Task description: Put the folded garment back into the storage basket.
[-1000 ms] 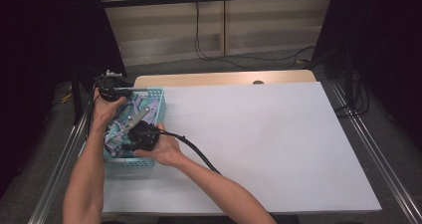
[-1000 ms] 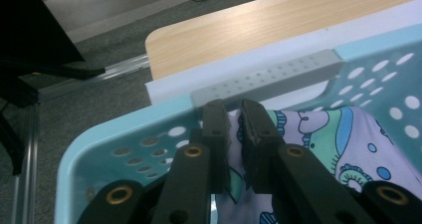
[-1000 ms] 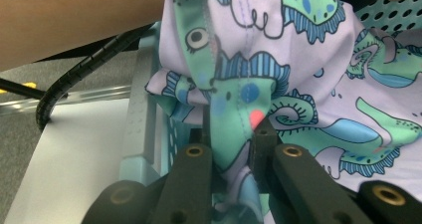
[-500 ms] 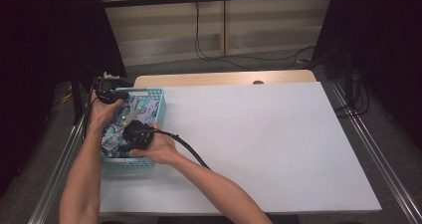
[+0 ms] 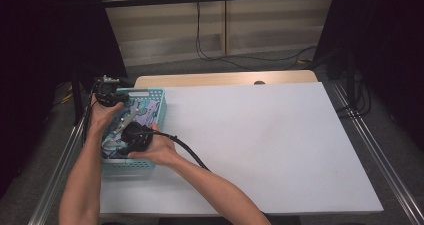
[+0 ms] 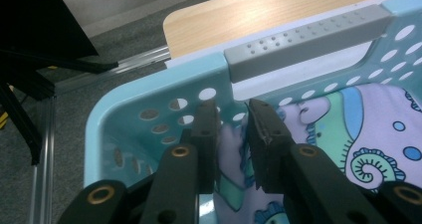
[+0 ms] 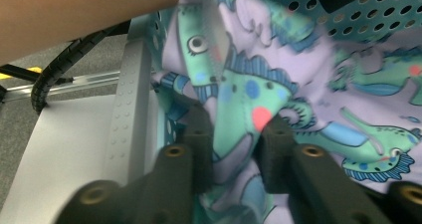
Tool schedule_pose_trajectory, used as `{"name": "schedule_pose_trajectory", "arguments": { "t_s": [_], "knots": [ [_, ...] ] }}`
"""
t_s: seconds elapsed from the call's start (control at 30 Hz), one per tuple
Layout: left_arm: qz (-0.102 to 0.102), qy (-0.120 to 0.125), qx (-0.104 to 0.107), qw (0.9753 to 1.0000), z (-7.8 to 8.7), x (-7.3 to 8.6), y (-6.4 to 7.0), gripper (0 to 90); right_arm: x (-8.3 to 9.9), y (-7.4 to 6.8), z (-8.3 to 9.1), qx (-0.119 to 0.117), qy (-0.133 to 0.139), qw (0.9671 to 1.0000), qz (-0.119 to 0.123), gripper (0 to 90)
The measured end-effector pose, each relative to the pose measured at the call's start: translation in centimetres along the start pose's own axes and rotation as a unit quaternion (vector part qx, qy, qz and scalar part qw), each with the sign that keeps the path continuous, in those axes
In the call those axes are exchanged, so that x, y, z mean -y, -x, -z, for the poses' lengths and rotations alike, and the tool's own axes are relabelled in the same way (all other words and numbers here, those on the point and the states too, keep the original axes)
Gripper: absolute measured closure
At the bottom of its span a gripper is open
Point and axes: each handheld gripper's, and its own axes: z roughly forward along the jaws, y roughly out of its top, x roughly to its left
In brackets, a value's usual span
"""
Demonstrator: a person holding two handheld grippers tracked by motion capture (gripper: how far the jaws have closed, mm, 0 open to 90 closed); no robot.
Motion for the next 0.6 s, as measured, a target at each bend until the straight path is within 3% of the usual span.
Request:
{"name": "schedule_pose_trajectory", "arguments": {
  "t_s": [0.03,0.2,0.3,0.33,0.4,0.43,0.5,0.6],
  "knots": [
    [-0.005,0.008,-0.008,0.9999,0.1,0.0,0.1,72.4,0.0,0.0,0.0,0.001,0.001,1.0000,-0.002,64.5],
    [-0.010,0.021,-0.007,0.9997,0.6,0.1,0.5,58.6,0.0,0.2,0.3,0.012,0.000,0.9999,-0.008,55.0],
    [0.005,0.038,-0.009,0.9992,1.0,0.1,0.2,48.7,0.0,0.4,0.6,0.012,0.003,0.9998,-0.018,47.7],
    [0.009,0.032,0.001,0.9994,1.2,0.0,0.2,45.2,0.0,0.5,0.6,0.009,0.011,0.9997,-0.018,44.0],
    [0.006,0.048,-0.007,0.9988,1.5,-0.2,0.6,38.5,-0.1,0.5,0.8,0.004,0.019,0.9997,-0.018,39.9],
    [0.010,0.052,0.000,0.9986,1.6,-0.2,0.7,34.5,-0.2,0.4,0.9,0.003,0.022,0.9995,-0.020,36.5],
    [0.013,0.057,-0.013,0.9982,1.8,-0.4,0.7,24.2,-0.3,0.4,1.1,0.003,0.024,0.9994,-0.027,32.6],
    [0.020,0.062,-0.012,0.9978,2.1,-0.4,0.6,16.0,-0.1,0.6,1.3,0.008,0.025,0.9994,-0.021,25.1]
  ]
}}
